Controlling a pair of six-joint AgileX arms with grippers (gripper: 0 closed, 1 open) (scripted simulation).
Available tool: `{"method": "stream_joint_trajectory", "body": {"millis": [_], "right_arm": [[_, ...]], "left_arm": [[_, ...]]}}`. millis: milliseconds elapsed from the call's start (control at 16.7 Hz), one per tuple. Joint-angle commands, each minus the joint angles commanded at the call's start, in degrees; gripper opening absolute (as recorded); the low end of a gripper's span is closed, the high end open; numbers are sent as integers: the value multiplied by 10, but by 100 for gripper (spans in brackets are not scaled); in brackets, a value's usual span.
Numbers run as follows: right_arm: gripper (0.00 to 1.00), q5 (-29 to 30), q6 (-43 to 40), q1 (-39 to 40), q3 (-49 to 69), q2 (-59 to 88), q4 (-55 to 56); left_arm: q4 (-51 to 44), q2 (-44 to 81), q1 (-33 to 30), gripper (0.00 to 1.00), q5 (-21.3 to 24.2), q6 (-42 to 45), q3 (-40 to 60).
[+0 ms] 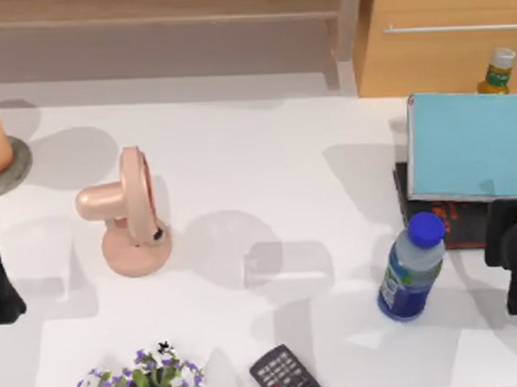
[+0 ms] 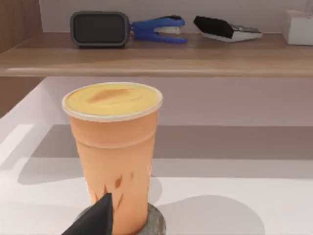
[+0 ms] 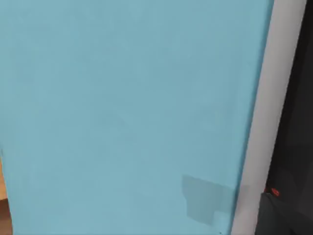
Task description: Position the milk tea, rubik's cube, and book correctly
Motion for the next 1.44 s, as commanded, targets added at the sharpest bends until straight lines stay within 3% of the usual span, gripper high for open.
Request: {"method": "stream_joint_trajectory", "body": {"millis": [300,1080,1440], "right_arm": [[0,-1,-1,-3,3,6,3],[98,-1,-1,-3,3,6,3],[100,-1,-1,-3,3,6,3]], "left_arm": [[0,0,0,100,0,0,0],[0,0,0,100,0,0,0],[0,0,0,100,0,0,0]]}}
